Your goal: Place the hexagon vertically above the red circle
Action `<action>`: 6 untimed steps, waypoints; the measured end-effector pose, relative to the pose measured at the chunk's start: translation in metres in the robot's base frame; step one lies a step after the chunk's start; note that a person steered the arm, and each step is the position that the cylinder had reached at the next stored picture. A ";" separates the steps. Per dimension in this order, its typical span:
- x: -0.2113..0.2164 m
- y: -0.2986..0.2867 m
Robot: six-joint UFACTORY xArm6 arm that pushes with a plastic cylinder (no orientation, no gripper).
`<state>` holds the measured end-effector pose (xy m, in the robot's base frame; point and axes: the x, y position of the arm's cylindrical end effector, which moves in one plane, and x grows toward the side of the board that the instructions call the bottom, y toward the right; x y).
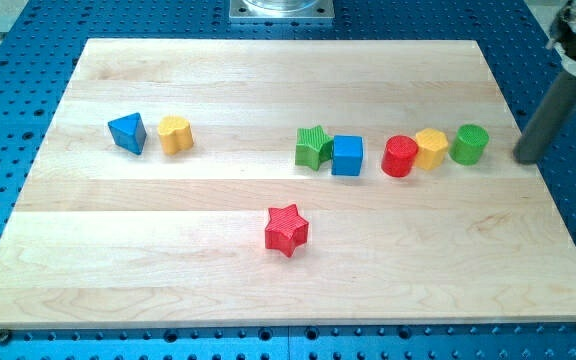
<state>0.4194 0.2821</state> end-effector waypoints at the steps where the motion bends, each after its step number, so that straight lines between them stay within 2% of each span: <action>1: -0.021 -0.058; 2: -0.013 -0.097; 3: 0.030 -0.069; 4: 0.044 -0.079; 6: 0.038 -0.132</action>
<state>0.4577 0.1501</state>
